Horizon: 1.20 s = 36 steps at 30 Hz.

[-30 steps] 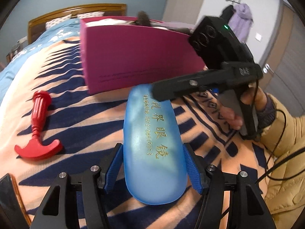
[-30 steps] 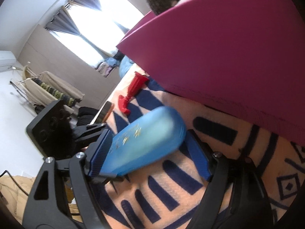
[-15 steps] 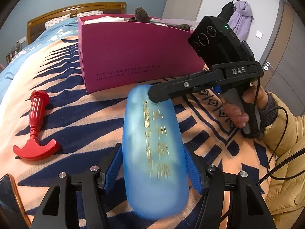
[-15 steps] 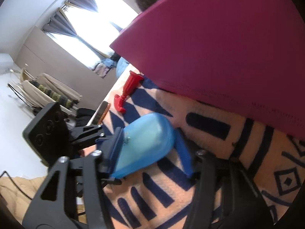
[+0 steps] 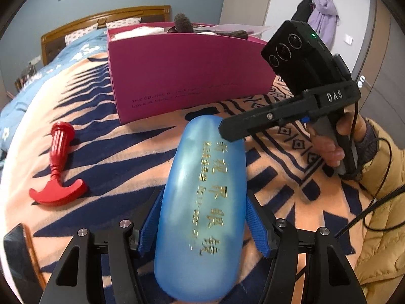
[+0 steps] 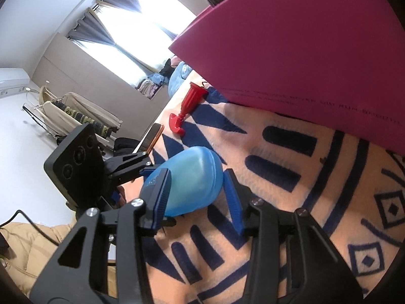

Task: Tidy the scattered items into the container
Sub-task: 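Close the left tool on the blue glasses case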

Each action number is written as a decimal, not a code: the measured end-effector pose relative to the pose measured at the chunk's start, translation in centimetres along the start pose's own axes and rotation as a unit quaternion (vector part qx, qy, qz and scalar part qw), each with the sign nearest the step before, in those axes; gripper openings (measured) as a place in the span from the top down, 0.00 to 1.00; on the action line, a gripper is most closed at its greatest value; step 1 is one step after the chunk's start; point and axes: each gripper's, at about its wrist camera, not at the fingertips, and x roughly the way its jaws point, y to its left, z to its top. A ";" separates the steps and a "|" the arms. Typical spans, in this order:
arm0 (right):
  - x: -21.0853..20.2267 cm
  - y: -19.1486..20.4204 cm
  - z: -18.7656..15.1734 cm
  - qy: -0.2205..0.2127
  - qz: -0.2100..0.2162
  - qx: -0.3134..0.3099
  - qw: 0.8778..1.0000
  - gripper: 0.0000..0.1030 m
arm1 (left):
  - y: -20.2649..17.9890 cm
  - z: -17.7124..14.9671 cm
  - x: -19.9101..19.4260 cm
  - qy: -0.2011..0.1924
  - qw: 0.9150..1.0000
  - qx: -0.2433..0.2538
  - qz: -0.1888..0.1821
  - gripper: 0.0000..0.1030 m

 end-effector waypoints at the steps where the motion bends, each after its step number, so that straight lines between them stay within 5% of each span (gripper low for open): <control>1: -0.2 0.1 -0.1 -0.001 0.000 -0.002 1.000 0.60 | -0.1 -0.2 -0.4 0.001 1.000 0.003 0.003 0.38; 3: -0.6 0.1 -0.3 -0.003 -0.007 -0.002 1.000 0.63 | -0.5 -1.0 -0.5 0.003 1.000 0.004 0.006 0.38; 5: -1.0 -0.2 -0.6 -0.003 -0.014 0.003 1.000 0.77 | 0.2 -1.0 -0.2 0.006 1.000 0.003 0.007 0.38; 8: -1.3 -0.9 -1.0 0.003 -0.023 0.015 1.000 0.77 | 2.1 -0.1 1.6 0.011 1.000 -0.002 0.005 0.38; 10: -1.3 -1.4 -1.2 0.001 -0.020 0.029 0.999 0.61 | 2.2 -0.1 1.6 0.006 1.000 -0.004 0.001 0.38; 15: -0.7 -0.8 -0.6 0.002 -0.014 0.023 1.000 0.38 | 1.4 -1.1 0.4 0.002 1.000 -0.007 -0.004 0.39; 21: 2.2 1.3 0.0 0.034 -0.027 -0.036 0.998 0.35 | 1.3 -1.3 0.1 0.002 1.000 -0.004 -0.006 0.39; 27: 3.2 2.5 -0.7 0.054 -0.010 -0.061 0.997 0.36 | 2.0 -1.0 -0.5 0.003 1.000 0.002 -0.006 0.39; 36: 2.1 2.1 -1.1 0.039 -0.013 -0.054 0.998 0.53 | 1.9 -0.9 0.0 -0.001 1.000 0.007 -0.002 0.39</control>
